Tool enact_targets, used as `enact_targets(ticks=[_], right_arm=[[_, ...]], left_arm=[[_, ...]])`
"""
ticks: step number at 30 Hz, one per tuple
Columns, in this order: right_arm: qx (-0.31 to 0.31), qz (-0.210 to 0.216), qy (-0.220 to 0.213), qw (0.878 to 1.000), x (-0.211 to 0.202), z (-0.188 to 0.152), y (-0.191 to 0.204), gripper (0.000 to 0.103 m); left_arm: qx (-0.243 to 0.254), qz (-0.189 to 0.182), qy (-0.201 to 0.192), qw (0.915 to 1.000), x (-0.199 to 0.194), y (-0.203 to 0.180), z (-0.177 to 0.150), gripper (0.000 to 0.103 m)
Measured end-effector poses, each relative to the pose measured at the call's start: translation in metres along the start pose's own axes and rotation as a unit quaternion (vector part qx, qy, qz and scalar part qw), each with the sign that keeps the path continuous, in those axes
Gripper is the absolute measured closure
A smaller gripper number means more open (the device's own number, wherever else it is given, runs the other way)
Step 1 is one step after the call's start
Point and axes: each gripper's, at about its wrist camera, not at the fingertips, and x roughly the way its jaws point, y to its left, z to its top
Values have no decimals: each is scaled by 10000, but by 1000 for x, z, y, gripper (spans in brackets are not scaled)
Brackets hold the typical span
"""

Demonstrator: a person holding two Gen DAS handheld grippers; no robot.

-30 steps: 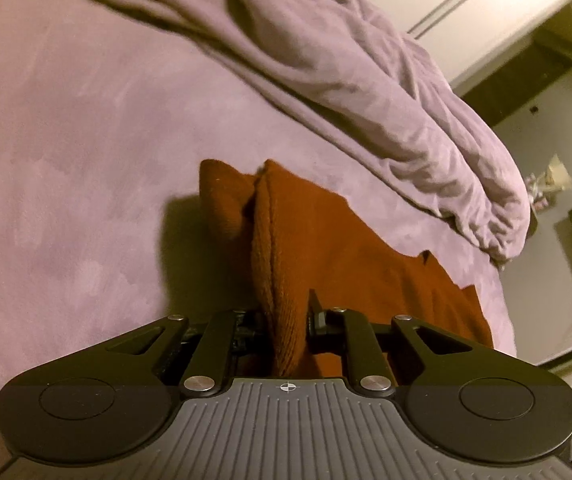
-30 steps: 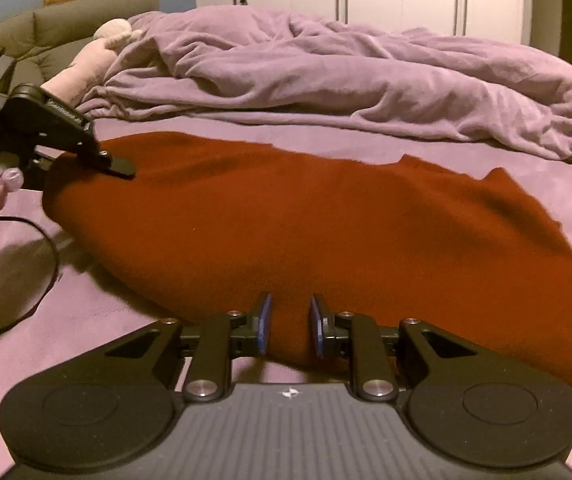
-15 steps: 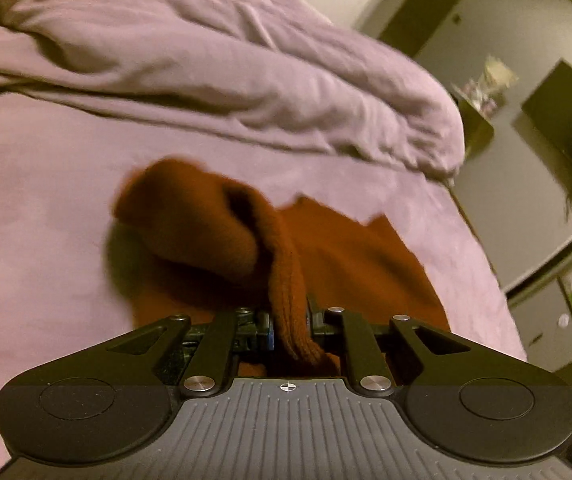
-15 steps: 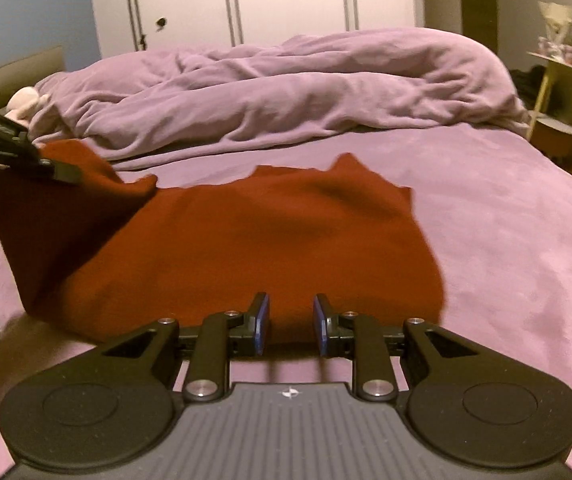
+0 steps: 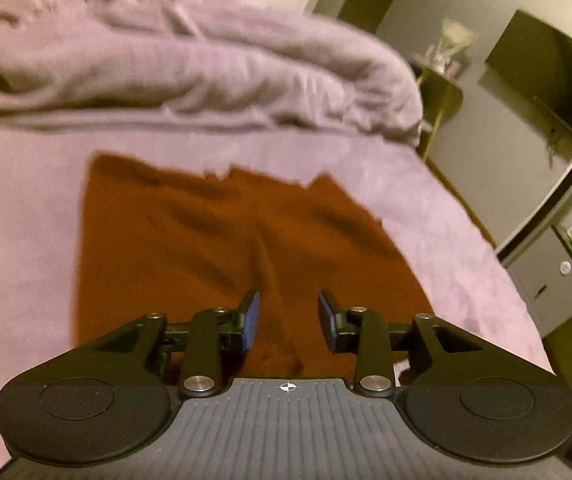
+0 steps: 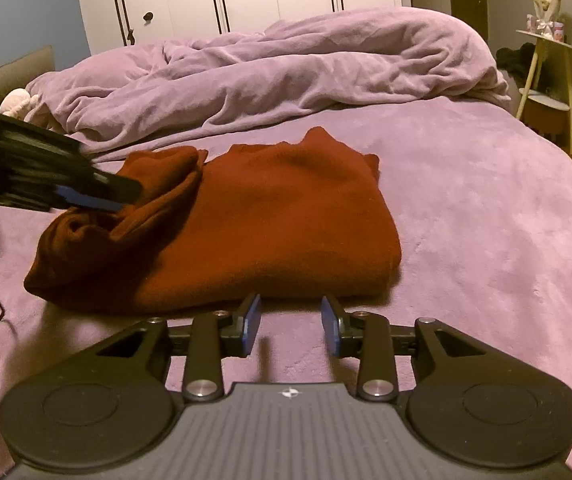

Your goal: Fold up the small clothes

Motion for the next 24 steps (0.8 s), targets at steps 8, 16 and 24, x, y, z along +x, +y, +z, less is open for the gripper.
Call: enact_targets(ticks=[8,16,24], right_arm=[[104,298,24,9995,4,12,13,68],[283,810,157,9962,29,42,27,53],[1186,1782,636,9747,97,78,41,39]], left_arm=[[-522,1561,-335,9858,-20,63,-10,53],[-1262,1540,-39,9800,17,84,-26,53],[-981,1580,-129,9825,19,77,-30,53]])
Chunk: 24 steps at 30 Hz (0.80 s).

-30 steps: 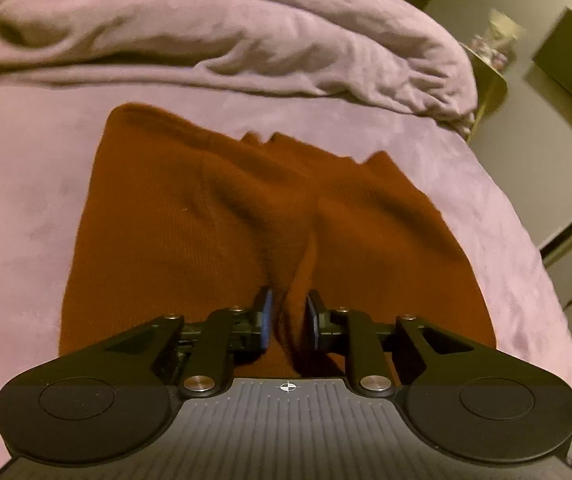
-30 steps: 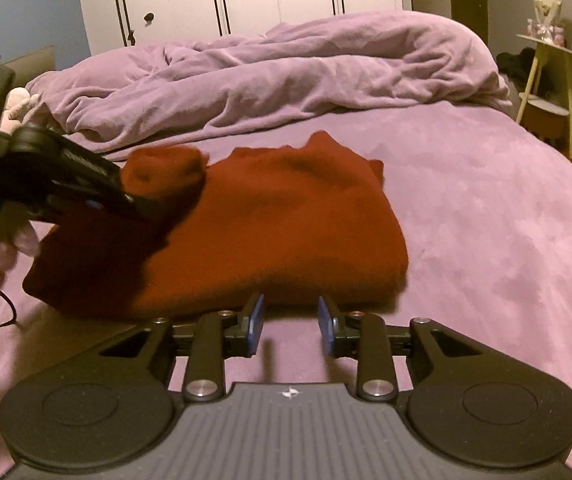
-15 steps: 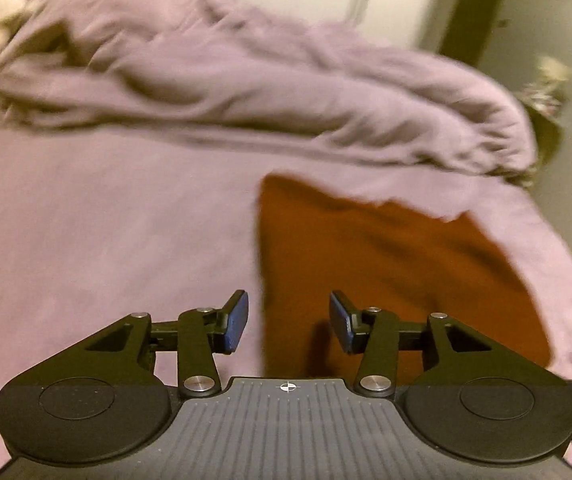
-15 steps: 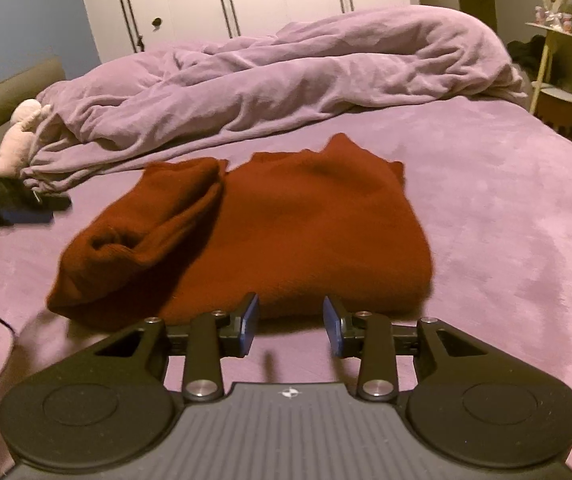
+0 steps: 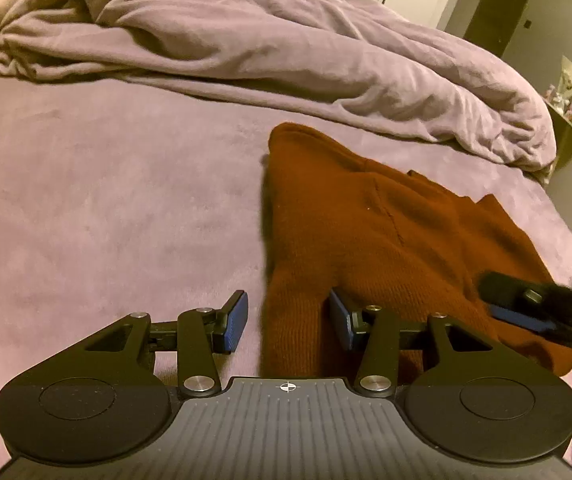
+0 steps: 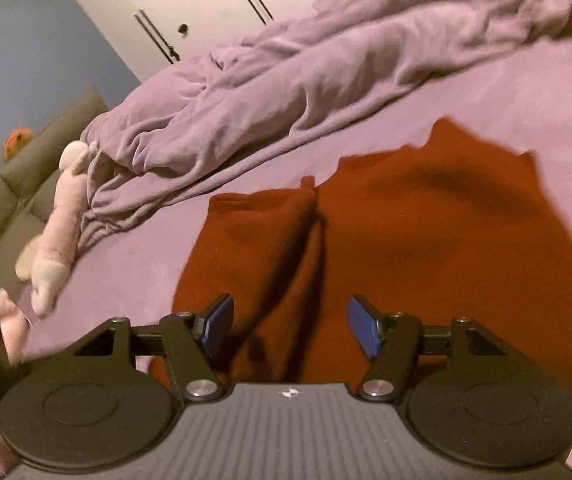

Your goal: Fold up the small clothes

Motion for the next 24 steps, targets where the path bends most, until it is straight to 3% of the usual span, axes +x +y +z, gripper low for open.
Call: enact_targets(ticks=[8,9,13,15,17,20,24], right_arm=[[57,196,394,9990,51,15,24,41],[-12,155,389,9991,52,15,27,55],[-549,-94,187,9983,45,13,36,89],[-959,-237,61,9951,38,13,43,91],[-1438,-415,-39,9887,32,13,52,92],[-1937,-622,-200,9789,22,12,62,92],[-2402,-853,-458,9659,6,11,68,92]], left_arm=[[-32,-54,-9,10000,-1,3,-1,53],[-30,-44,-12,10000,-1,3,-1,53],[-182,2,-32,9998,-7,5,-1,48],[-520,-136,42,9985,-13,11,-2,39],[-686,-296,157,9971,-19,14,-5,36],[-541,-300,180,9979,-26,9,-14,27],[-244,-291,311,9988,-28,-2,-20,23]])
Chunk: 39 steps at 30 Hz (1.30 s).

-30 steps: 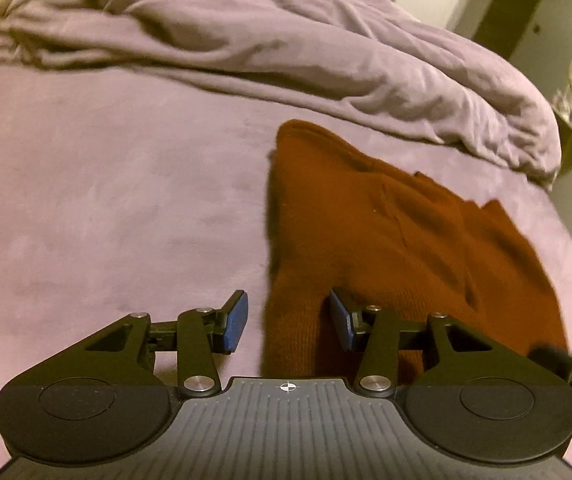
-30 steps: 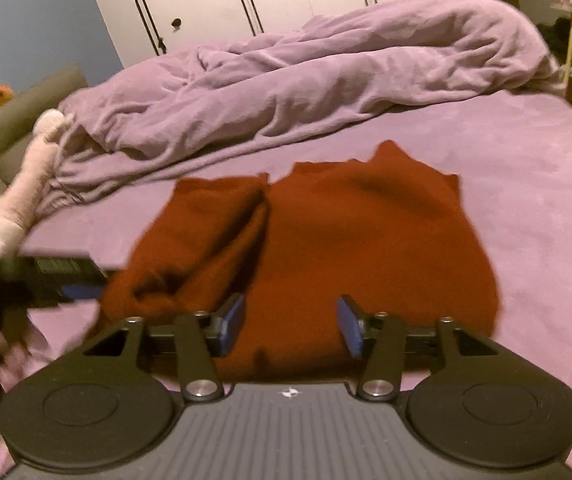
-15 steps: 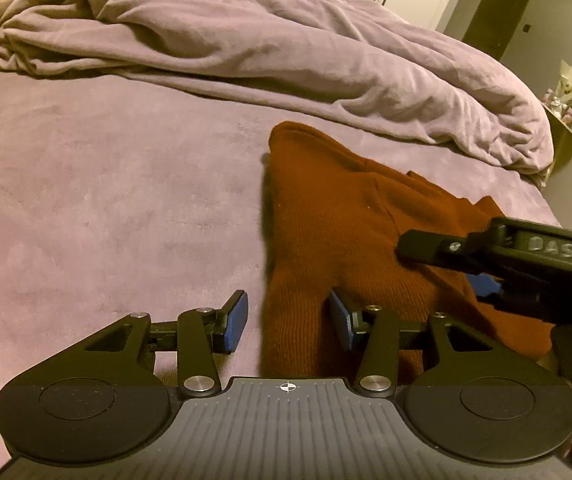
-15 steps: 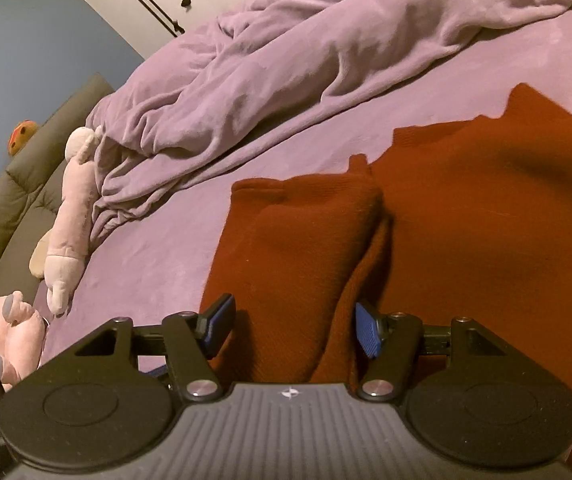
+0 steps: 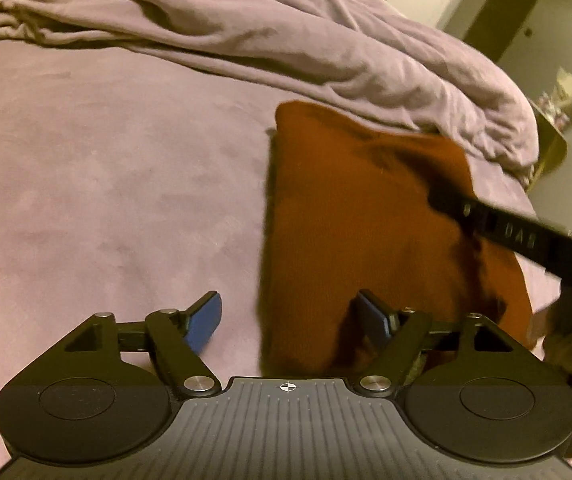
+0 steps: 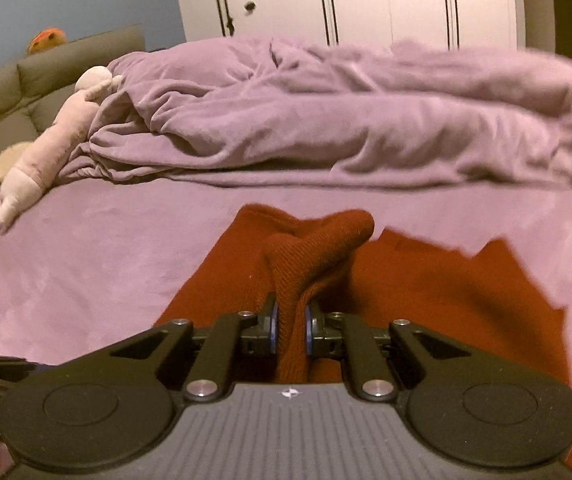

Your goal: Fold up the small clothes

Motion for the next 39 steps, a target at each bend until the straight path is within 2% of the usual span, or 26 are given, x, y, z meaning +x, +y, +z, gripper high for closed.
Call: enact_targets(ticks=[6,10,15,17,19,21,23,24,26,29,31,34,35,37,39], right_arm=[[-15,-417,-23,9991,-12,-9,-26,92],[-130,-841,-28,9964,-19,-21,-43,92],[205,-1021,319,9941,-10,-39,-70,91],[440,-888,467,9940,-6,-44,-77,90],[764,-677,471,9937,-6,-45,-85,84],[1278,-311,493,9901,-7,-48,-96,68],[1997,210,499,9784,-6,-52,-114,59],[2290,415,495,9713,-5,-55,-119,57],[2756,655,455,9580,-2,-61,-128,57],[3011,855,482,9485,6,-63,-131,56],[2866,922,512,9522,9,-58,-125,57],[2497,778,543,9637,11,-50,-113,84],[2255,643,567,9705,12,-45,-106,87],[1453,191,558,9876,11,-33,-86,88],[455,-284,380,9978,2,-22,-62,89]], left_arm=[[237,-94,217,9994,9,-17,-4,17],[322,-221,407,9984,18,-27,-6,15],[434,-245,603,9969,31,-38,-10,14],[489,-208,615,9967,33,-40,-12,14],[481,-209,612,9967,33,-39,-12,13],[460,-227,620,9968,34,-38,-13,13],[460,-239,617,9967,34,-38,-13,13],[459,-246,616,9967,35,-38,-13,12],[486,-244,611,9967,36,-39,-13,12],[543,-212,602,9965,37,-41,-15,11],[562,-192,583,9965,35,-41,-17,11],[571,-184,588,9965,34,-40,-20,10],[589,-173,586,9964,33,-40,-21,10],[618,-124,601,9962,31,-42,-22,10],[595,-116,609,9963,25,-42,-22,10]])
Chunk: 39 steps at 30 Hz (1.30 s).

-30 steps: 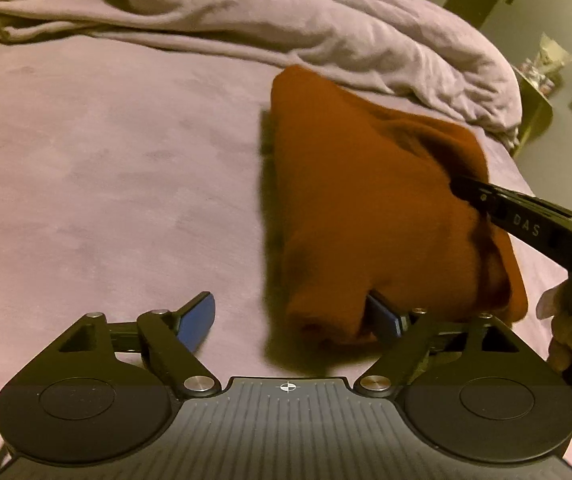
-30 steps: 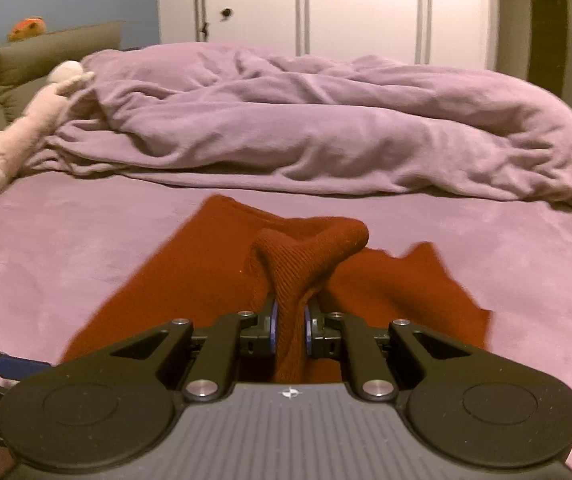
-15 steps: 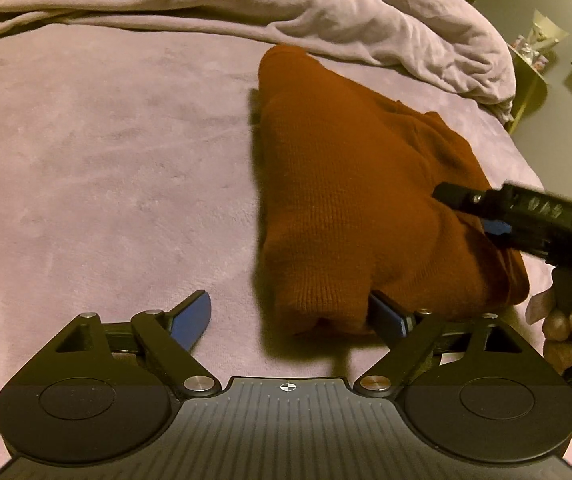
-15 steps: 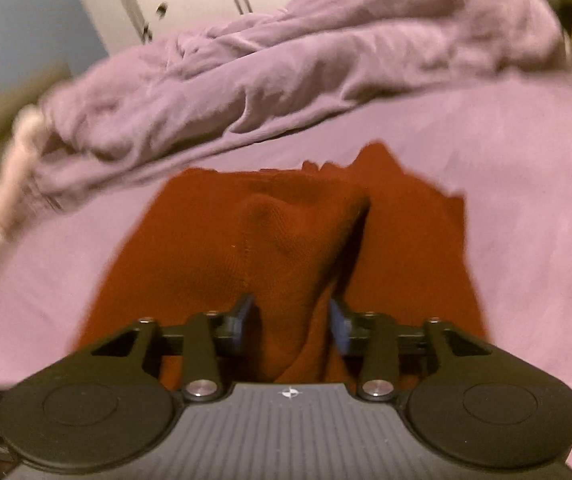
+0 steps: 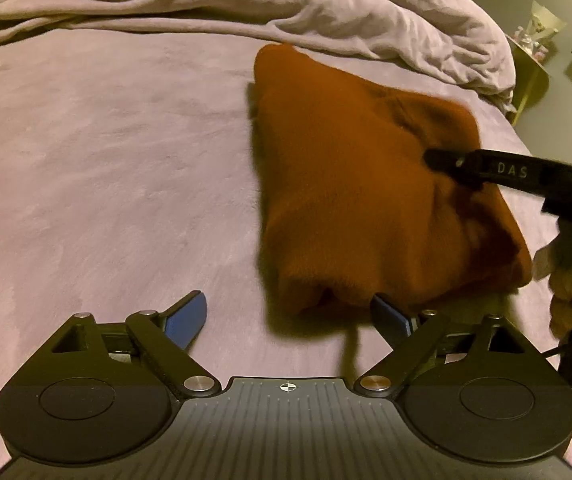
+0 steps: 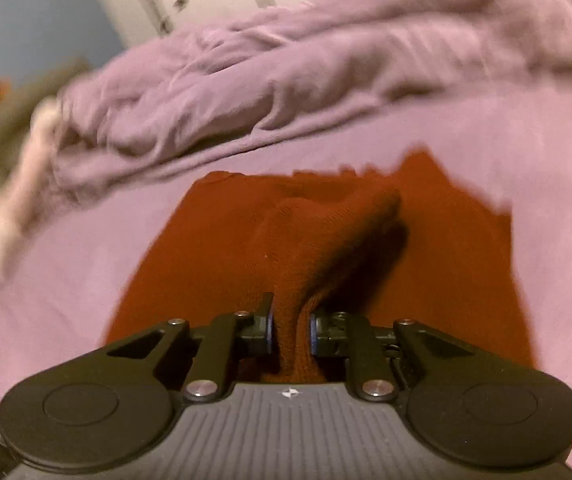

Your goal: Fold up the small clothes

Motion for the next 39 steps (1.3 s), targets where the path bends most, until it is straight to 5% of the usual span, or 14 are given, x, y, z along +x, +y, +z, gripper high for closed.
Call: enact_targets(ticks=[4,6,11,14,20,24,27,29,31,35,39], right_arm=[[-1846,-1344,-832,9700,-29,5,33,90],[-1957,-1751,-882,9609,-32,5,25,90],[-1676,-2159,-476,9607,-18,-11,-16,90],[-1348,-1880,-320,9724,-10,-20,-34,89],[-252,-1616,-422,9856,-39,-25,-58,58],[1033,-1105,-663,9863,-85,-58,-77,39],[2575,-418,-650,9632,-103,-92,-99,39],[3460,237,-595,9360,-101,-114,-111,40],[3781,687,-635,9210,-97,-125,-113,41],[3996,875,-811,9089,-87,-123,-115,53],[4522,1167,-759,8810,-70,-126,-126,63]], left_arm=[[44,144,-153,9998,-12,1,1,10],[-3,121,-195,9997,-14,3,3,10],[-80,114,-170,9998,-7,-2,6,10],[48,58,-84,9999,1,-13,4,10],[167,212,-29,9996,13,-26,0,10],[299,429,-96,9986,23,-40,-2,10],[113,510,-224,9984,25,-46,-2,10],[-3,535,-209,9983,28,-50,-1,10],[27,553,-198,9983,29,-55,1,10],[1,635,-234,9977,31,-60,5,10],[-273,675,-233,9971,34,-58,10,11]])
